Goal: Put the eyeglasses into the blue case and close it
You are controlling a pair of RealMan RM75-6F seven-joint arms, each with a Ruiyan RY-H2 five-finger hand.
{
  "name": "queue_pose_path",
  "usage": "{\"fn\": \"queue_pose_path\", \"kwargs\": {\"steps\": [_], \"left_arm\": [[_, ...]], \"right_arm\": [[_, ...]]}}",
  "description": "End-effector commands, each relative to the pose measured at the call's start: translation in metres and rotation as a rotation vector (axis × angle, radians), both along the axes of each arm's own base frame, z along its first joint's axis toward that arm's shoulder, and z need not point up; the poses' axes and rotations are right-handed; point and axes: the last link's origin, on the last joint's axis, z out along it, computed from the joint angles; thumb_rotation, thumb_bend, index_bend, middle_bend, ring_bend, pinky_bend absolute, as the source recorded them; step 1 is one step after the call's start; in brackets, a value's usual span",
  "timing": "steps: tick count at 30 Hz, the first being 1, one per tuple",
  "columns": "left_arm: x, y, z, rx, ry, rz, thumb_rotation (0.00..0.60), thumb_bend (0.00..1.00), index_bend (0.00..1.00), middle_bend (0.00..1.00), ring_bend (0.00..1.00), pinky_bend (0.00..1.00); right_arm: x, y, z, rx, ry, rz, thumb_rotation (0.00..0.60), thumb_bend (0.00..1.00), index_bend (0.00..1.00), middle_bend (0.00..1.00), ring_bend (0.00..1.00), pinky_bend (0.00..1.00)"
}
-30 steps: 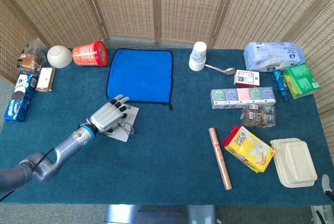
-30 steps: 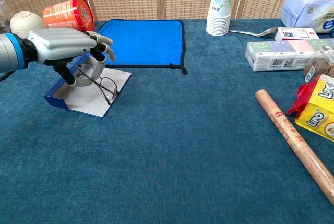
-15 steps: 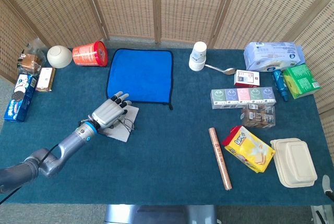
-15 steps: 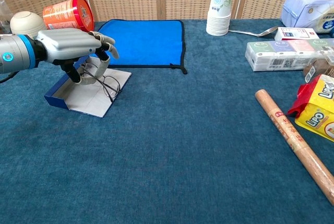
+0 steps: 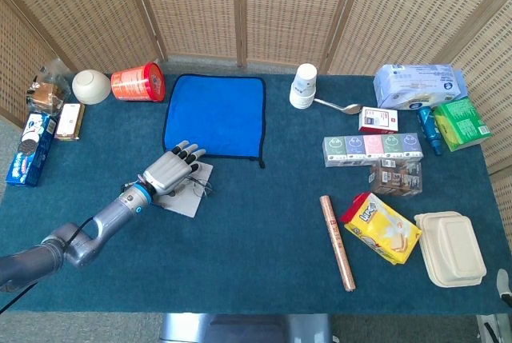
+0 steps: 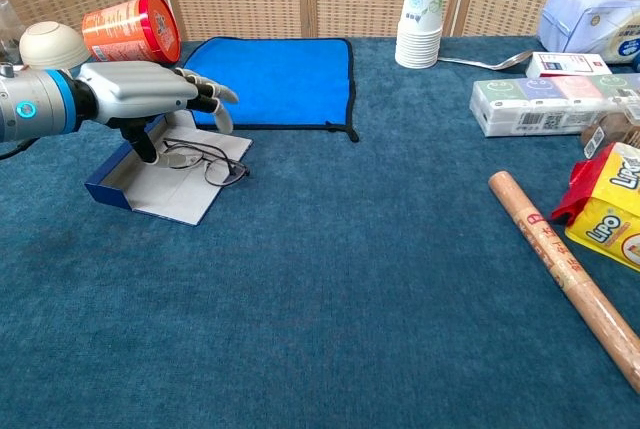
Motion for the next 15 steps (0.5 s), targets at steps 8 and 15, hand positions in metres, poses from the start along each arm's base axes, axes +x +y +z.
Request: {"fn": "queue_pose_path", "kwargs": {"steps": [8, 15], "left_arm": [[0.012, -0.016, 0.018, -0.050, -0.143, 0.055, 0.600, 0.36, 0.11, 0.11, 0.05, 0.00], [0.023, -0.023, 0.018, -0.132, -0.170, 0.096, 0.498, 0.36, 0.16, 0.17, 0.11, 0.00]], "right_arm": [[0.000, -0.002, -0.002, 0.006, -0.008, 0.005, 0.600, 0.37, 0.00, 0.03, 0.00, 0.05], [-0.002, -0.002, -0.003, 0.007, -0.014, 0.005, 0.600, 0.37, 0.00, 0.03, 0.00, 0.05]]}}
